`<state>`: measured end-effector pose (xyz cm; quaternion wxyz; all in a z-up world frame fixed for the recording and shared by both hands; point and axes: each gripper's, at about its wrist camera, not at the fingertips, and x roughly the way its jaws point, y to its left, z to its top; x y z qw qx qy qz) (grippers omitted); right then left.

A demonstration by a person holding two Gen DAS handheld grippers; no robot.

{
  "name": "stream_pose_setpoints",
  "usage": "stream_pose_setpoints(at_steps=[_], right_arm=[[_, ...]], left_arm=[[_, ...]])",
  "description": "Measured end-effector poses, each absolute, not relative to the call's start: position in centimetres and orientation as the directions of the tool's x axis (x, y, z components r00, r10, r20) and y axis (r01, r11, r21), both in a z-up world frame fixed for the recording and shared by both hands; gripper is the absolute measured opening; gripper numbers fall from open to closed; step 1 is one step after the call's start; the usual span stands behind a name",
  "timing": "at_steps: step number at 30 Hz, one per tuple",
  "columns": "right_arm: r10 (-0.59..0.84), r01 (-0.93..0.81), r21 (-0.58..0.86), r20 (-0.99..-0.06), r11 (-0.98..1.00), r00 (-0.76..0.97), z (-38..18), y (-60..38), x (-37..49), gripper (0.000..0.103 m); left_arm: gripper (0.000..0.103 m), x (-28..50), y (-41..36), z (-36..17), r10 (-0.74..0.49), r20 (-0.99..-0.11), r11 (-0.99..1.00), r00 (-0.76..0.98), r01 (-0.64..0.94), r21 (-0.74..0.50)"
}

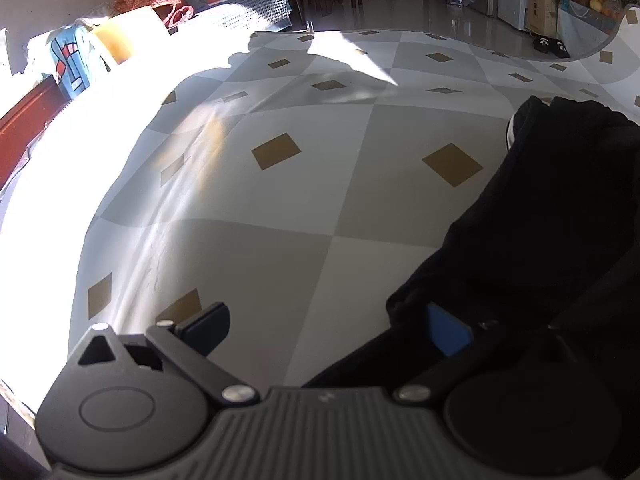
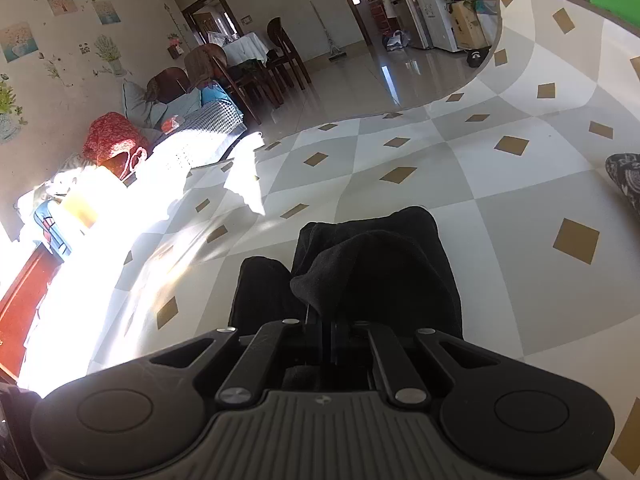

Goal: Fold clothes
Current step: 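Drag the gripped pants along the floor with the right tool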

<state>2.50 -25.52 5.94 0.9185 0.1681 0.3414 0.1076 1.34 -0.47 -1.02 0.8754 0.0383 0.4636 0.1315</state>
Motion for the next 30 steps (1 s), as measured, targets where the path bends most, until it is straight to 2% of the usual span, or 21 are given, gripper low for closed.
stream_pose_setpoints(at_steps=[9, 13, 20, 21, 26, 30], right_arm=[[0.325, -0.112, 0.373, -0.577, 0.921, 0.749, 7.3, -25.7, -2.2, 0.005], [0.284, -0.048, 0.372, -0.614, 0.927, 0.736, 6.9, -26.4, -4.2, 0.005], [0.218, 0.074, 0.351, -0.717, 0.933, 0.662, 4.8, -28.0, -5.2, 0.009], [0.209, 0.086, 0.348, -0.724, 0.934, 0.657, 4.6, -28.2, -5.3, 0.011], [0.197, 0.088, 0.352, -0.694, 0.932, 0.693, 5.4, -28.8, -6.3, 0.035], [0.212, 0.024, 0.35, -0.62, 0.937, 0.755, 6.9, -28.4, -7.0, 0.042]], left_arm=[[0.103, 1.1, 2.4, -1.2, 0.432, -0.776, 0.895, 0.46, -0.322, 0.307], [0.103, 0.6, 5.1, -0.8, 0.375, -0.821, 0.893, 0.431, -0.404, 0.196], [0.103, -0.4, 4.3, 0.4, 0.332, -0.803, 0.92, 0.495, -0.359, 0.159], [0.103, -0.5, 3.9, 0.7, 0.314, -0.799, 0.929, 0.513, -0.341, 0.147], [0.103, -0.8, 2.5, 1.5, 0.226, -0.798, 0.96, 0.559, -0.268, 0.084], [0.103, -0.7, 1.6, 1.8, 0.165, -0.802, 0.973, 0.573, -0.228, 0.038]])
